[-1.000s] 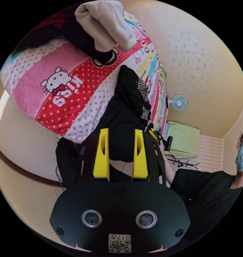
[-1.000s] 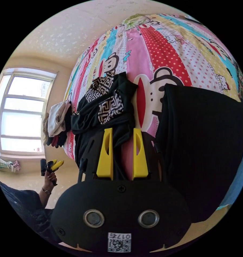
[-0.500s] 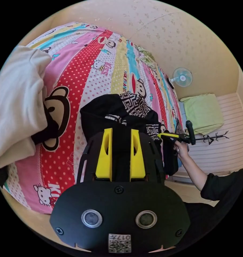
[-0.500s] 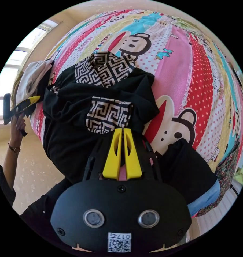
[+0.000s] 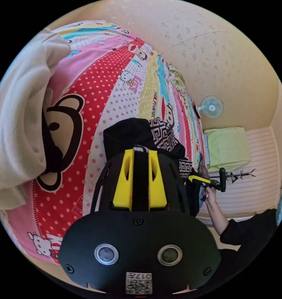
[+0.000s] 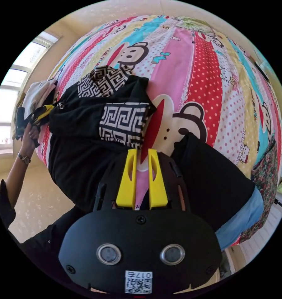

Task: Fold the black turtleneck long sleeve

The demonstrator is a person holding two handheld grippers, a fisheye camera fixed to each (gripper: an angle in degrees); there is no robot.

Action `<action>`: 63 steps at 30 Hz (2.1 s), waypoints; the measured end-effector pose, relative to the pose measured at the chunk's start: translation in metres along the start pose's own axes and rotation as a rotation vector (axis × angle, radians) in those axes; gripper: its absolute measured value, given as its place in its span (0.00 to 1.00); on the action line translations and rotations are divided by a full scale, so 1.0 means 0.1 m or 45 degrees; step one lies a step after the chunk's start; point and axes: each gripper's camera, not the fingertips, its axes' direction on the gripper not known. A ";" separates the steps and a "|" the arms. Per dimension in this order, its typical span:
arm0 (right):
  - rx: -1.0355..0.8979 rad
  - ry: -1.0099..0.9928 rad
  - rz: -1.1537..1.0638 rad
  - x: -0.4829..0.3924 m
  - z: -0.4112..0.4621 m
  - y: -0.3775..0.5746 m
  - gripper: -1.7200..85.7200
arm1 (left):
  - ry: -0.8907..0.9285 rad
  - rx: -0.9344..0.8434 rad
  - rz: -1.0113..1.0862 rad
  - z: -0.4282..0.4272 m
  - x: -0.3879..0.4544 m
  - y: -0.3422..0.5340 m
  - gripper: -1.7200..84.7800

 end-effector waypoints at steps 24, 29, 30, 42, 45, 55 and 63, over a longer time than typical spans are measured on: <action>-0.375 -0.662 0.112 0.31 -0.04 1.66 0.07 | 0.441 -0.864 -0.111 -1.20 -0.69 1.84 0.07; -0.394 -0.814 0.186 0.53 -0.84 2.17 0.06 | 0.663 -0.776 -0.135 -2.55 -0.47 1.75 0.06; -0.403 -0.862 0.206 0.56 -1.00 2.33 0.06 | 0.746 -0.753 -0.148 -2.81 -0.43 1.78 0.06; 0.203 -1.504 0.412 1.36 -0.66 1.45 0.06 | 1.284 -0.237 -0.318 -2.61 -0.95 0.58 0.06; 0.235 -1.317 0.376 1.59 -0.48 0.56 0.07 | 1.053 -0.150 -0.275 -2.40 -1.17 -0.30 0.08; 0.037 -0.645 0.119 0.72 -0.51 -0.14 0.11 | 0.357 -0.126 -0.325 -2.25 -1.02 -0.33 0.17; -0.085 0.000 0.079 -0.24 -0.04 0.68 0.15 | 0.145 -0.225 -0.531 -1.71 -1.00 0.27 0.19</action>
